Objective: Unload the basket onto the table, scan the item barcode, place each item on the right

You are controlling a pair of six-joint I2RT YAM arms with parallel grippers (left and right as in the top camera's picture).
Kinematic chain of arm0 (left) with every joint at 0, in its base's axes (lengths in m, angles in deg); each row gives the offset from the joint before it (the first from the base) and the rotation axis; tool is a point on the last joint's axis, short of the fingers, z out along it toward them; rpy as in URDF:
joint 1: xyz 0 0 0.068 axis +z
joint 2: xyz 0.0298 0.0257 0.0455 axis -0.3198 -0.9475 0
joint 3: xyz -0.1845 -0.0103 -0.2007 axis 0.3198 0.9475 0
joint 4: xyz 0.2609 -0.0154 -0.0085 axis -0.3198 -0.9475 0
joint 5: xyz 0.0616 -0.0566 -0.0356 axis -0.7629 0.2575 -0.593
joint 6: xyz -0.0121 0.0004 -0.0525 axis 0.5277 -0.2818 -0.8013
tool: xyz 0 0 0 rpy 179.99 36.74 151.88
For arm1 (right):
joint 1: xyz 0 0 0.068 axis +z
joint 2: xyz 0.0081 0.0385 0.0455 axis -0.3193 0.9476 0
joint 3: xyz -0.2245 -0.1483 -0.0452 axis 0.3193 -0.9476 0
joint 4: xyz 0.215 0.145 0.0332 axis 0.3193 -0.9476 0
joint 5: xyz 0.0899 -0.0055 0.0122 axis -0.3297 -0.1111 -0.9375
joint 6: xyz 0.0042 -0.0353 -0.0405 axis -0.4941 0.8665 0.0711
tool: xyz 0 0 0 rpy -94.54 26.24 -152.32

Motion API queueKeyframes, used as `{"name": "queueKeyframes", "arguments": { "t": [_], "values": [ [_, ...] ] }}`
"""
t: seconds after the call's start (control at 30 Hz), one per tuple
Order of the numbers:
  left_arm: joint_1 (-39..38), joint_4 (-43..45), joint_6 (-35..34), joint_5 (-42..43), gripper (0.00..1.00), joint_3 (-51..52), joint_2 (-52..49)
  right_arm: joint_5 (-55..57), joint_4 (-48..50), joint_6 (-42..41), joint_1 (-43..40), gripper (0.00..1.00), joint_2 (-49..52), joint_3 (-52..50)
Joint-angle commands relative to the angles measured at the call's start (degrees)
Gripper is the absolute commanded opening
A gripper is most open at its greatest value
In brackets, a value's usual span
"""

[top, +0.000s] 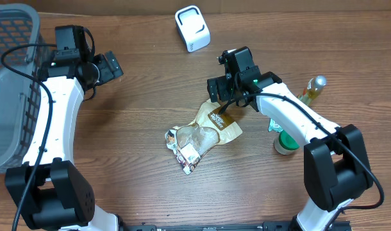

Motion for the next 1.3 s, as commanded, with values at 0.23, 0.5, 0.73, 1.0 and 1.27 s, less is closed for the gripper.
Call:
{"name": "queueKeyframes", "arguments": {
  "t": [0.23,0.5,0.73,1.0,1.27],
  "values": [
    [-0.1,0.2,0.3,-0.6,1.00,-0.9,0.4,0.8,0.3,-0.3,0.2,1.00,-0.3,-0.2],
    [-0.2,-0.3,0.3,-0.6,0.99,-0.9,8.3,0.8,0.3,-0.3,0.2,1.00,-0.3,-0.2],
    [-0.2,-0.3,0.3,-0.6,1.00,-0.9,25.7,0.8,0.3,-0.3,0.2,1.00,-0.3,-0.2],
    [-0.2,-0.3,0.3,-0.6,1.00,-0.9,45.3,0.8,0.3,-0.3,0.2,1.00,-0.3,-0.2],
    [-0.3,-4.9,0.3,-0.6,1.00,-0.7,53.7,0.8,0.3,-0.3,0.2,1.00,-0.3,-0.2]
  ]
}}
